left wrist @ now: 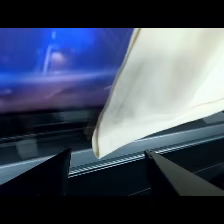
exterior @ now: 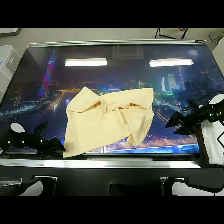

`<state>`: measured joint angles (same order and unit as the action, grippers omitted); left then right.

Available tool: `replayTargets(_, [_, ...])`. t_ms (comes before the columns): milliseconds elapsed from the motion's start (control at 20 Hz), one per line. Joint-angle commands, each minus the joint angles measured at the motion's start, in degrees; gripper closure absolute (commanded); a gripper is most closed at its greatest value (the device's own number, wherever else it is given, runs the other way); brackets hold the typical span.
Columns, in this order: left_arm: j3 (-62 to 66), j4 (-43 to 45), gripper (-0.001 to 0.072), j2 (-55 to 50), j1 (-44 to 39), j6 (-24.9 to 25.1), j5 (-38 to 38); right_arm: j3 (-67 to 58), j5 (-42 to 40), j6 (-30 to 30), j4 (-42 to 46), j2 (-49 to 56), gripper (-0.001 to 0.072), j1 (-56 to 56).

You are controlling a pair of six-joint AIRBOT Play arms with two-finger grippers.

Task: Fold the clothes and pants, and hang the long-sleeved shirts on hangers.

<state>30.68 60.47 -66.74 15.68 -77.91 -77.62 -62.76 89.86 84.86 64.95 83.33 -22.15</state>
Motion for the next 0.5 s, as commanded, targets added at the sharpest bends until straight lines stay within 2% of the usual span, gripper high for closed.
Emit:
replayTargets(0, [-5.79, -5.51, 0.022, 1.66, 1.42, 3.43, 4.81, 3.13, -0.44, -0.72, -2.03, -0.79, 0.012, 0.04])
replayTargets(100, [-5.81, -6.84, 0.0258, 1.64, 0.92, 3.39, 7.08, 3.15, -0.76, -0.74, -2.8, -0.79, 0.0121, 0.04])
replayTargets(250, [-5.97, -8.04, 0.0262, 1.53, -0.22, 1.6, 10.21, 3.76, -2.12, -1.42, -2.43, -0.79, 0.012, 2.56])
replayTargets(300, [-5.97, -8.04, 0.0355, 1.27, -0.7, 1.4, 10.27, 4.72, -3.67, -1.4, -2.36, -0.79, 0.0119, 4.39])
replayTargets(400, [-5.97, -8.04, 0.0599, 0.96, -1.49, 1.44, 9.77, 7.58, -8.07, -0.87, -2.43, -0.79, 0.0119, 8.17])
replayTargets(450, [-5.86, -8.04, 0.0662, 0.98, -1.46, 1.53, 9.22, 9.4, -10.58, 0.15, -3.08, -0.76, 0.0119, 10.14])
